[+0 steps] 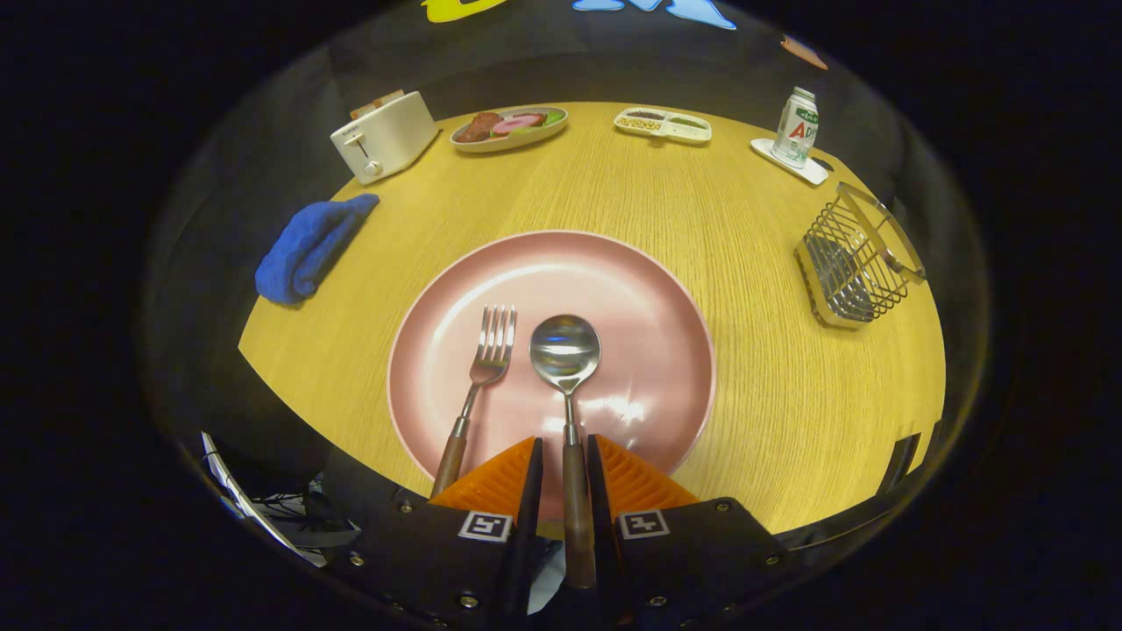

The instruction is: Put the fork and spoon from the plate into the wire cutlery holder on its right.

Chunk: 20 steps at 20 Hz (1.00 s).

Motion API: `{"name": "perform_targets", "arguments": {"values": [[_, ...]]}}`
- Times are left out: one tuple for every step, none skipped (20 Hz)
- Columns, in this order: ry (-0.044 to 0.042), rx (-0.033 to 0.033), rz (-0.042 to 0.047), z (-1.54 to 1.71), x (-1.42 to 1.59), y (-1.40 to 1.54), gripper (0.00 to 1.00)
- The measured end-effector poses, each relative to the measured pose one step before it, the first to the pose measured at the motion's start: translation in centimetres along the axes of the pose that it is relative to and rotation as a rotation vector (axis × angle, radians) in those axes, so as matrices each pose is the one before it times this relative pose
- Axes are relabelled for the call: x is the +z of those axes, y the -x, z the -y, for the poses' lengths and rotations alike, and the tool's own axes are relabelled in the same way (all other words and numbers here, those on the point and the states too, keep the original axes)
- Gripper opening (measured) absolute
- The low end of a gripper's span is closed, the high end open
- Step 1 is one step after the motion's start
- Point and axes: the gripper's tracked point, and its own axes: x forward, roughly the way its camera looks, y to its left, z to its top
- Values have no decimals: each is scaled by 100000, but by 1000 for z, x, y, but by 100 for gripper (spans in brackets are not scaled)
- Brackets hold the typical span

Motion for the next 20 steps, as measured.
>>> {"name": "perform_targets", "arguments": {"values": [[764, -1929, -905, 346, 142, 102, 30], [-787, -700, 864, 238, 429, -1709, 30], [1085, -453, -898, -79, -328, 1319, 7], [1204, -239, 710, 37, 219, 102, 7], [627, -932, 441, 208, 129, 3, 7], [-407, 77, 434, 113, 153, 131, 7], [-1593, 1192, 976, -194, 171, 12, 7], [-1823, 1298, 273, -103, 206, 169, 7], [-1761, 801, 493, 41, 328, 156, 7], [-1085, 342, 588, 159, 345, 213, 7], [-1435, 375, 787, 241, 392, 170, 7], [-1564, 610, 452, 110, 344, 230, 7], [-1857, 583, 892, 260, 457, 283, 7], [-1219, 226, 889, 291, 527, 286, 7], [-1161, 39, 1248, 509, 714, 382, 7], [-864, -170, 1200, 606, 814, 420, 7], [-654, -493, 1292, 632, 717, 320, 7], [-566, -833, 1489, 847, 944, 464, 7], [-735, -981, 1647, 916, 916, 320, 7], [-1062, -903, 1398, 938, 966, 427, 7]]}}
